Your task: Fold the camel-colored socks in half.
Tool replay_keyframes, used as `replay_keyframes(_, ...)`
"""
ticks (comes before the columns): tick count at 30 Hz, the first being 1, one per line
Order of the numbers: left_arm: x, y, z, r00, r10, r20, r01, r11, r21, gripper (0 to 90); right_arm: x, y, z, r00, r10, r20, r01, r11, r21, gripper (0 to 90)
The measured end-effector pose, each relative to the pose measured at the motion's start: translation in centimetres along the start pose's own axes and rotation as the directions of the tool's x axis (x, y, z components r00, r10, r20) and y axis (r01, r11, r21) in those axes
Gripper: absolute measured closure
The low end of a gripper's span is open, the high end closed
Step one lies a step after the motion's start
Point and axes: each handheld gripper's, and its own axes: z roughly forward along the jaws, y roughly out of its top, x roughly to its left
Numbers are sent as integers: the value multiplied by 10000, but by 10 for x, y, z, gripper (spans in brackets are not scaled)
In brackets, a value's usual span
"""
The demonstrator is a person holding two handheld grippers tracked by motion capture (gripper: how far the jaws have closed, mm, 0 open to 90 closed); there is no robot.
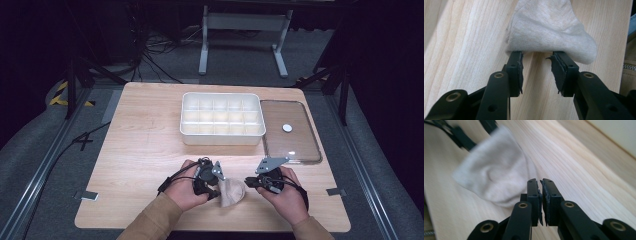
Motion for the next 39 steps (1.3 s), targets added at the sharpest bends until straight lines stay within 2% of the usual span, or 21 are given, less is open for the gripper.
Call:
replay_keyframes(3, -1, 0, 0, 10000, 71, 12, -71, 10000, -26, 615, -5, -5, 5, 9994, 318, -165, -311, 9987, 401, 848)
replay_keyframes(6, -2, 1, -1, 9997, 254, -37, -254, 9995, -164, 605, -3, -7, 14, 9981, 306, -541, -275, 9979, 579, 847)
replay_keyframes(9, -4, 2, -2, 9996, 268, -96, -270, 9993, -275, 601, 2, -6, 19, 9975, 280, -646, -235, 9973, 702, 848)
replay_keyframes(15, -6, 5, -2, 9984, 533, -197, -540, 9980, -339, 596, 7, -5, 24, 9950, 296, -956, -223, 9968, 766, 848)
replay_keyframes(18, -8, 6, -1, 9983, 478, -322, -489, 9982, -347, 594, 12, -4, 27, 9936, 343, -1072, -259, 9965, 791, 847)
replay_keyframes(19, -7, 6, -1, 9976, 598, -362, -609, 9976, -320, 593, 13, -4, 28, 9928, 335, -1147, -244, 9965, 803, 845)
replay_keyframes(20, -8, 6, -1, 9982, 469, -377, -482, 9982, -350, 592, 14, -3, 28, 9921, 345, -1203, -247, 9964, 815, 844)
replay_keyframes(26, -8, 7, 0, 9975, 558, -442, -574, 9977, -364, 589, 20, -2, 31, 9901, 377, -1352, -262, 9960, 854, 840)
replay_keyframes(32, -9, 7, 1, 9978, 487, -456, -504, 9980, -386, 585, 25, 0, 32, 9885, 339, -1473, -208, 9958, 894, 836)
replay_keyframes(34, -9, 8, 2, 9971, 608, -468, -623, 9976, -315, 583, 27, 1, 33, 9880, 356, -1501, -222, 9957, 903, 835)
replay_keyframes(39, -12, 10, 6, 9975, 502, -504, -516, 9983, -268, 581, 32, 2, 36, 9868, 207, -1609, -77, 9967, 811, 831)
